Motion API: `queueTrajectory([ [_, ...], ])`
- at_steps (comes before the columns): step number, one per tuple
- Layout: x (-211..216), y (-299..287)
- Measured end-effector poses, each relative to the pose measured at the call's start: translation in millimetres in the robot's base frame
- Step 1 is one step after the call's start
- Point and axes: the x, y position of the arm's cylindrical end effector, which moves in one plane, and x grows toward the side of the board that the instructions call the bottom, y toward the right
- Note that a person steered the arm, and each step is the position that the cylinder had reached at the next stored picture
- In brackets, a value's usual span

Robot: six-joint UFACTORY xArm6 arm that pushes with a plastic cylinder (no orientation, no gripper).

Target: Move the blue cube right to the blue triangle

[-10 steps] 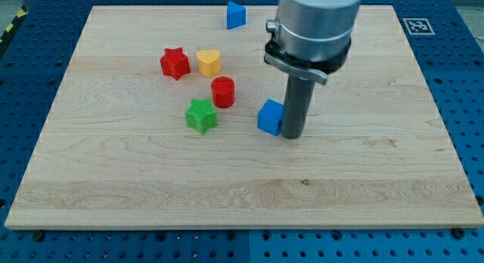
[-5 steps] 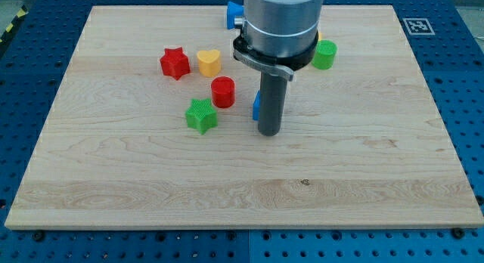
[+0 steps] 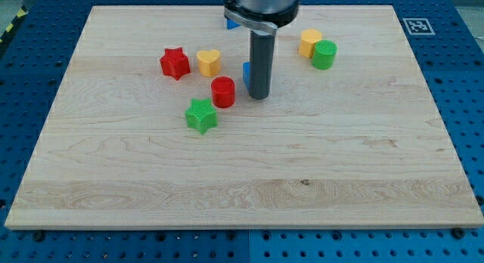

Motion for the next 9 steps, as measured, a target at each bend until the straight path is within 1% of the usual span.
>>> queueTrajectory([
  [1,0,-11],
  [2,0,-10],
  [3,-13,-10],
  [5,-53,-10],
  [6,-53,0],
  [7,-53,30],
  [8,-53,38],
  [9,-56,33],
])
